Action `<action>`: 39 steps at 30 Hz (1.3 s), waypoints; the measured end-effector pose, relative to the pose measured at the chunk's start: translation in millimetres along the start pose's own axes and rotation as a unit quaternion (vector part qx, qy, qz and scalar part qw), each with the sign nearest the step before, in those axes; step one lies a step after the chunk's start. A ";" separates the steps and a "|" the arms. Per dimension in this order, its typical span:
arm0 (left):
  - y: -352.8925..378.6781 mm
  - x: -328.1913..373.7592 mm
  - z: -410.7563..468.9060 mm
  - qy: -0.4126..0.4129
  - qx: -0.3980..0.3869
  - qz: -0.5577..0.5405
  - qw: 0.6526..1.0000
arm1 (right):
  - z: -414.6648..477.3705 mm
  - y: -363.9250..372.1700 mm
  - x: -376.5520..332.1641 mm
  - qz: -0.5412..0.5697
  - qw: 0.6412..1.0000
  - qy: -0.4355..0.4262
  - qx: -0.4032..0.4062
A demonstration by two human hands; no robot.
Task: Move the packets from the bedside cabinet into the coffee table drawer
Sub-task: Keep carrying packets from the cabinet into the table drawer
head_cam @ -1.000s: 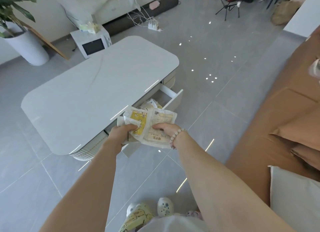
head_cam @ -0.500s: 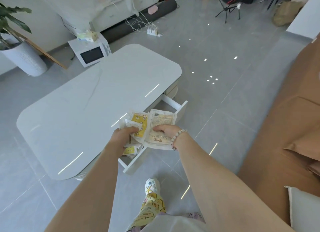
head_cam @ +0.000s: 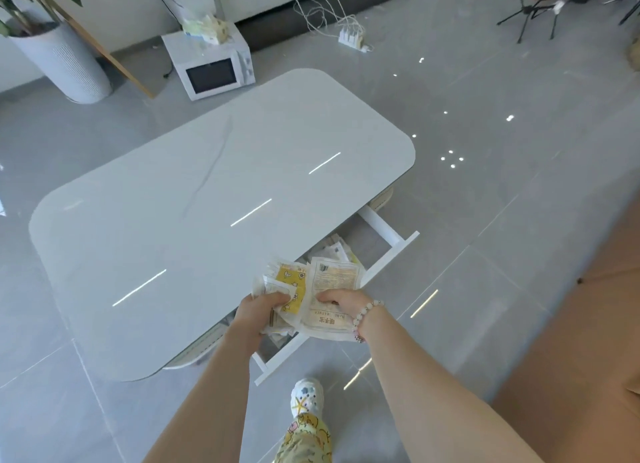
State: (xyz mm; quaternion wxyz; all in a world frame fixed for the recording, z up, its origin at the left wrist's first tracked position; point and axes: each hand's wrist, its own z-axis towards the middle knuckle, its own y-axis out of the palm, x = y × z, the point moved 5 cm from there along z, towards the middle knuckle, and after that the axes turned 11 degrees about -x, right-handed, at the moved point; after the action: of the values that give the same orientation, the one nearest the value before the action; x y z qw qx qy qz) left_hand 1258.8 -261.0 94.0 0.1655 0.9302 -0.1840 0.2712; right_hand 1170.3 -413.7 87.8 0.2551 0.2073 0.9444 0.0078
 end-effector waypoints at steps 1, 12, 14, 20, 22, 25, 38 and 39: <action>-1.5 0.6 10.3 -0.006 0.003 -0.005 1.000 | 12.9 -2.8 -2.6 -0.003 1.000 0.006 0.003; -10.9 -42.5 109.3 -0.093 0.041 -0.057 0.993 | 106.5 -32.8 10.5 -0.049 0.991 0.127 0.014; -20.9 -67.1 129.9 -0.113 0.061 -0.078 0.989 | 138.1 -33.2 21.9 -0.081 0.985 0.149 0.006; -61.0 -132.1 200.7 -0.143 0.114 -0.155 0.971 | 237.8 -17.3 38.0 -0.183 0.966 0.174 -0.058; -71.8 -147.6 228.3 -0.138 0.131 -0.170 0.967 | 274.1 -13.1 39.0 -0.217 0.958 0.173 -0.071; -89.8 -166.7 270.2 -0.129 0.156 -0.193 0.960 | 326.8 -8.0 44.8 -0.265 0.947 0.162 -0.086; -110.1 -184.8 360.2 -0.104 0.237 -0.008 0.966 | 419.2 2.1 33.2 -0.590 0.807 -0.015 0.019; -108.8 -181.7 360.4 -0.104 0.242 0.024 0.964 | 418.1 -0.5 30.9 -0.591 0.806 -0.018 0.024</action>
State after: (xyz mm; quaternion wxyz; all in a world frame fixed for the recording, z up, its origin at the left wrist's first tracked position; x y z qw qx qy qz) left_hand 1323.0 -266.6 -318.9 -0.0912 0.9609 -0.1516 0.2129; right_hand 1348.7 -440.0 -290.6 0.2219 -0.3852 0.8793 -0.1708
